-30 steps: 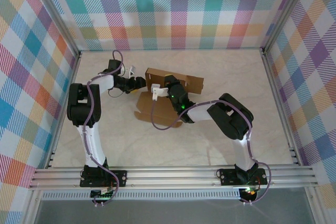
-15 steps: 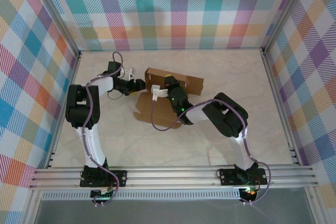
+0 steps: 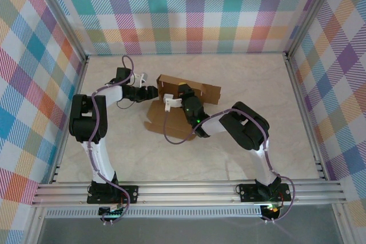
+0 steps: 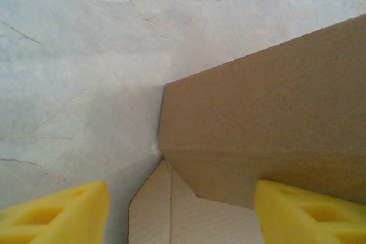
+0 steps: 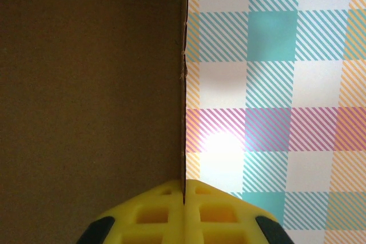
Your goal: Fold the paper box
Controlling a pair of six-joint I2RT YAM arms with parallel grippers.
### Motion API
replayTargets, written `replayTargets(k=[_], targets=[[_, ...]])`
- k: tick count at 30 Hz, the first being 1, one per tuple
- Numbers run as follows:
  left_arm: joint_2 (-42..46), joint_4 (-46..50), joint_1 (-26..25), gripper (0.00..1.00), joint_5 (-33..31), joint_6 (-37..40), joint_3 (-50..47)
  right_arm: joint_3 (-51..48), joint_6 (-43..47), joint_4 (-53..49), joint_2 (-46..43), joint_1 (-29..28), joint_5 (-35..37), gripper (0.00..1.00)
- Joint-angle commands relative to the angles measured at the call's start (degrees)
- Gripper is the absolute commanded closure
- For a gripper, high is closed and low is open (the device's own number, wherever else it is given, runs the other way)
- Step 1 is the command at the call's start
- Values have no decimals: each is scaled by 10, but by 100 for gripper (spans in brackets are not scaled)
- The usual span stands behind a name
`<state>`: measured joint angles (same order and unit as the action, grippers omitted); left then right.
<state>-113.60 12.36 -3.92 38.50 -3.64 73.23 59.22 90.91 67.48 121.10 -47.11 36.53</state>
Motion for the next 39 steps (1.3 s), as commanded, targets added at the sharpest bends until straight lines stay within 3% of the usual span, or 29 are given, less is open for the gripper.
replayTargets(k=[1,10,13,22,31,39], targets=[[15,-24,-10,35,21,-6,10,-4,-14,-12,-2,-13,-2,100],[4,-41,-25,42,1,-36,11,-2,-22,-23,0,-22,-2,100],[0,-54,-31,48,-19,-65,10,-3,-27,-25,3,-23,-2,100],[19,-119,-67,54,-82,-81,-21,-5,-42,-36,4,-29,1,100],[67,-255,-78,48,-128,-80,-97,-2,-101,-109,-15,-30,-1,100],[70,-279,-78,51,-133,-57,-110,5,-135,-160,-22,-29,-6,100]])
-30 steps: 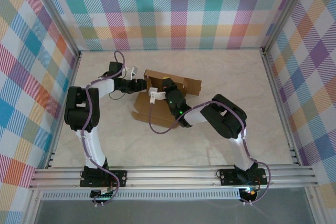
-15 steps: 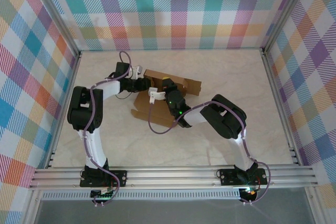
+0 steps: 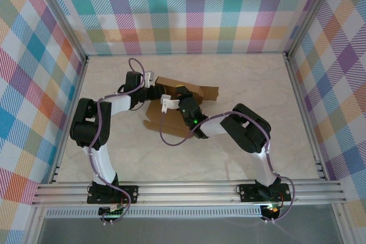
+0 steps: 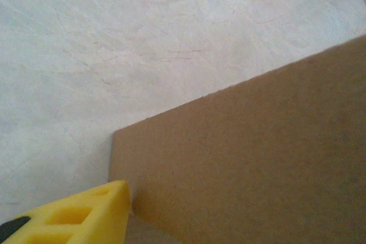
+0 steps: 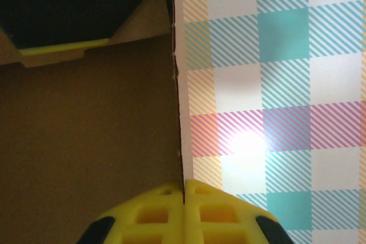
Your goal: Fold the paper box
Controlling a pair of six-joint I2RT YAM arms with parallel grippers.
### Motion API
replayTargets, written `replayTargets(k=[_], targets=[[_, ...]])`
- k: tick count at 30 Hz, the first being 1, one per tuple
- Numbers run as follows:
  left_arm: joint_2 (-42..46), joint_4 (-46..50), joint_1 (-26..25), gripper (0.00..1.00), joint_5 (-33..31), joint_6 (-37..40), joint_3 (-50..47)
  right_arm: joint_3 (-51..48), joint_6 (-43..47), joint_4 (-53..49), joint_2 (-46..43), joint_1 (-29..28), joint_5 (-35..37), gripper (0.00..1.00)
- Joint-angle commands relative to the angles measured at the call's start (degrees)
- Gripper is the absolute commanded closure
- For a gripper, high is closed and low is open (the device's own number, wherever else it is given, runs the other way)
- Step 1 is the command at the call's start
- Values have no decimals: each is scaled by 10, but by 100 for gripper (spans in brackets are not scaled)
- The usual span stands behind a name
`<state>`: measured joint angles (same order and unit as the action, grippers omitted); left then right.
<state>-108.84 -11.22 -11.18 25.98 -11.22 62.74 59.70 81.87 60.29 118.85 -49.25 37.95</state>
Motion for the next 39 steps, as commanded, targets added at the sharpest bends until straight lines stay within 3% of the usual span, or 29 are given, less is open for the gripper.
replayTargets(k=[1,4,6,15,28,34,39], targets=[[21,-43,-5,52,-6,20,-5,1,-48,-94,0,-8,-21,100],[21,-45,-5,55,-1,20,-5,3,-61,-116,0,-6,-23,100],[19,-44,-5,65,4,21,-3,5,-67,-126,0,-6,-23,100],[19,-45,-9,72,-1,21,-2,14,-84,-150,-3,-3,-24,100],[27,-98,-17,74,-27,15,-26,25,-130,-200,-15,-3,-33,100],[22,-113,-23,85,-19,-9,-23,31,-152,-235,-22,-2,-38,100],[22,-105,-23,88,-22,-5,-24,36,-162,-237,-23,-3,-36,100]])
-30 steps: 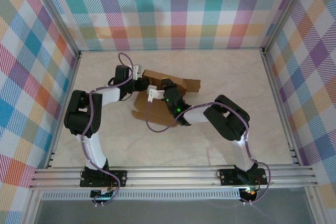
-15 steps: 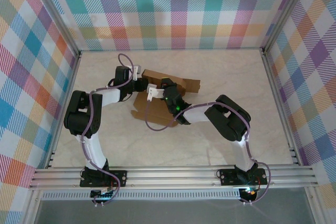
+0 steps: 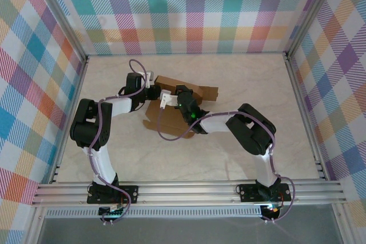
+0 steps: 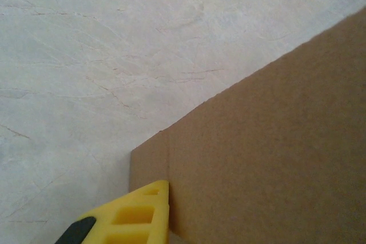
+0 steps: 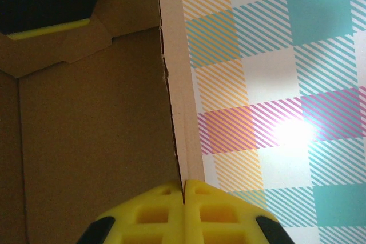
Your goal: Fold the paper box
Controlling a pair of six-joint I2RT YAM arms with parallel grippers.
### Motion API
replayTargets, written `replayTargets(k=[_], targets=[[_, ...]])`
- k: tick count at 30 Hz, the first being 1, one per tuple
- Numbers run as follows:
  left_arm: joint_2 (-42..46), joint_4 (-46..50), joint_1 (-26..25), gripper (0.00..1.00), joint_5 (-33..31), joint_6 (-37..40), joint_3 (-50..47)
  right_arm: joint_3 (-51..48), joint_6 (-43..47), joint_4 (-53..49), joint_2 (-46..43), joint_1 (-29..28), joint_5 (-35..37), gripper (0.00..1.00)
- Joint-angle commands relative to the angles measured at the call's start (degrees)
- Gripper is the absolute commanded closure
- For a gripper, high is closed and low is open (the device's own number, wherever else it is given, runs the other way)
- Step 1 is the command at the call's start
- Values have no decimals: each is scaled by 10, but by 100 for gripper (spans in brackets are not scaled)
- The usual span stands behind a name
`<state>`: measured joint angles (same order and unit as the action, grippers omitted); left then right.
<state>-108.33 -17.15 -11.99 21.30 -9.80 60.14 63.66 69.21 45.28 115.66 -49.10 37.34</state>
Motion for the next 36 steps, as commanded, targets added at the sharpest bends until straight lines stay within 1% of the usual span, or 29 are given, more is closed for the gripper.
replayTargets(k=[1,5,6,8,11,14,19,20,25,27,29,32,34,36], targets=[[18,-43,-15,92,24,-17,3,-2,-39,-105,8,-5,-29,100],[22,-26,-15,93,16,0,6,2,-52,-113,5,-4,-27,100],[22,-19,-15,93,12,6,7,4,-55,-116,4,-4,-27,97],[22,-7,-15,93,6,19,9,5,-63,-120,0,-4,-28,88],[23,8,-15,93,-3,38,11,7,-82,-132,-9,-4,-32,78],[25,26,-15,93,-9,55,16,8,-104,-153,-22,-5,-37,64],[27,42,-15,92,-15,69,21,10,-188,-221,-59,-5,-69,46],[28,41,-15,92,-17,70,19,11,-208,-238,-68,-5,-79,38],[23,51,-15,92,-5,83,28,30,-316,-357,-123,-5,-175,19],[19,56,-15,91,-3,83,34,38,-352,-393,-144,-4,-213,16],[15,56,-15,91,2,83,36,46,-378,-422,-160,-2,-245,15],[10,66,-15,90,30,95,44,67,-461,-466,-189,17,-337,15],[9,70,-15,90,32,100,46,71,-512,-462,-208,32,-391,15],[7,73,-15,90,31,102,51,77,-538,-461,-221,42,-430,15]])
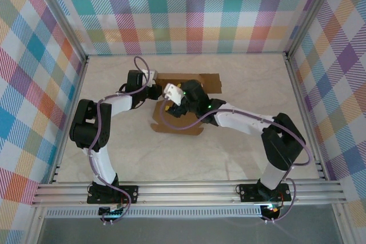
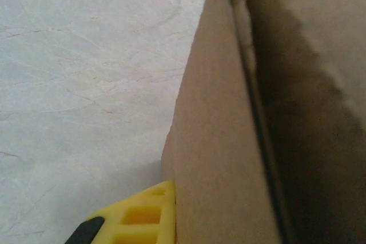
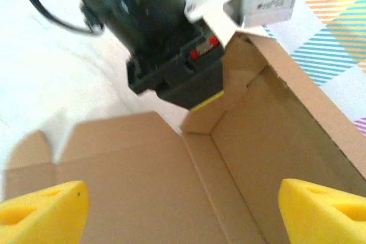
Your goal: Fold the paper box
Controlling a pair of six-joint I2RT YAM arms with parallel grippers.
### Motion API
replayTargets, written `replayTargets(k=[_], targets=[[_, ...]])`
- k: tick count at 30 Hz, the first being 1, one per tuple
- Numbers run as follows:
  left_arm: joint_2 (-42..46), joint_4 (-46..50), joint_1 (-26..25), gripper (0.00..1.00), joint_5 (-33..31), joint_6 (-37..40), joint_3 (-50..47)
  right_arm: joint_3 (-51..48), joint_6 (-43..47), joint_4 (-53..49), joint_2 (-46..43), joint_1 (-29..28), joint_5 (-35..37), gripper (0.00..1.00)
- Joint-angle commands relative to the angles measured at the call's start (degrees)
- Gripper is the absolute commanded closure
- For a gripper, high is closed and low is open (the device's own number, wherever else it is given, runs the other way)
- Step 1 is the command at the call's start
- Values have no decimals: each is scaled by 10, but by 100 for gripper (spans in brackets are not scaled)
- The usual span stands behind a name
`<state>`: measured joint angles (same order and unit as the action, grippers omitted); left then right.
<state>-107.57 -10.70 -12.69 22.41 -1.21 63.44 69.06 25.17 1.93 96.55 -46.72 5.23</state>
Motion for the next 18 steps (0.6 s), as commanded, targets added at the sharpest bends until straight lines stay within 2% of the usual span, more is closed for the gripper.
replayTargets(k=[1,6,11,15,18], targets=[[-2,14,-9,90,21,19,23,25,-107,-31,-34,23,-124,15],[-15,57,-13,90,19,33,57,17,-183,-10,-70,55,-196,15],[-23,88,-22,89,18,55,77,11,-385,35,-103,128,-254,15],[-20,107,-43,88,10,90,83,64,-507,-51,-96,184,-237,17],[-16,98,-63,88,-5,105,75,103,-532,-128,-79,213,-236,18]])
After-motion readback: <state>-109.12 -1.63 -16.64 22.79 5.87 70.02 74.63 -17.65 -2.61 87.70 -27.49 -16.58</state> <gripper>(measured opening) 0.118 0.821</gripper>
